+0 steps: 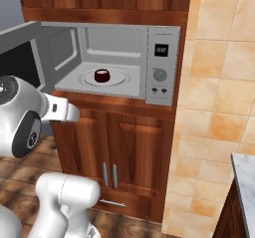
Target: Pick the mug from the counter and place it inside the microwave. Then close the microwave.
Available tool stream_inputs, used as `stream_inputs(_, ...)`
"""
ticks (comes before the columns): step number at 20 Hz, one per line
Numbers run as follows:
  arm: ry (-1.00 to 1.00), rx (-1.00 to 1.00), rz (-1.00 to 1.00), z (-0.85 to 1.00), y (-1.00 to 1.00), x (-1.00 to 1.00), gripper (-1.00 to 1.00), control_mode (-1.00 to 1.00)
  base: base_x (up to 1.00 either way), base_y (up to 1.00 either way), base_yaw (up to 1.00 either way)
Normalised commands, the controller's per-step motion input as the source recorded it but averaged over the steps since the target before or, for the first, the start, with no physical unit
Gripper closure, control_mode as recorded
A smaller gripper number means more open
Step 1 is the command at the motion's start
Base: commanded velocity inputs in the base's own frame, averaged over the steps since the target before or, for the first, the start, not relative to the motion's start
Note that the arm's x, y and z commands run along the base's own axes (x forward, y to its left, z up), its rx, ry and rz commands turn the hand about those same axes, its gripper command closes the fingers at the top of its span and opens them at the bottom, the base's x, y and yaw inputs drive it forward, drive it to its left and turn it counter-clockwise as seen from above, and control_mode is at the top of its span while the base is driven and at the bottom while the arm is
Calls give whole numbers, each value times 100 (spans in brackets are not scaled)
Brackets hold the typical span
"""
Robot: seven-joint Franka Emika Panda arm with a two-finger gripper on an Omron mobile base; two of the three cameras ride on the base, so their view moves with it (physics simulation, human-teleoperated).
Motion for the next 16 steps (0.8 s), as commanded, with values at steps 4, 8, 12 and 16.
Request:
stream_inputs(4,-9,-1,0,11,0,-65,-100,-100,0,0,0)
stream_inputs(8,-5,-2,0,19,0,-59,-100,-100,0,0,0)
stream_inputs(12,-6,-5,0,28,2,-47,-100,-100,0,0,0)
stream_inputs(16,-15,-6,0,29,9,-51,-100,-100,0,0,0)
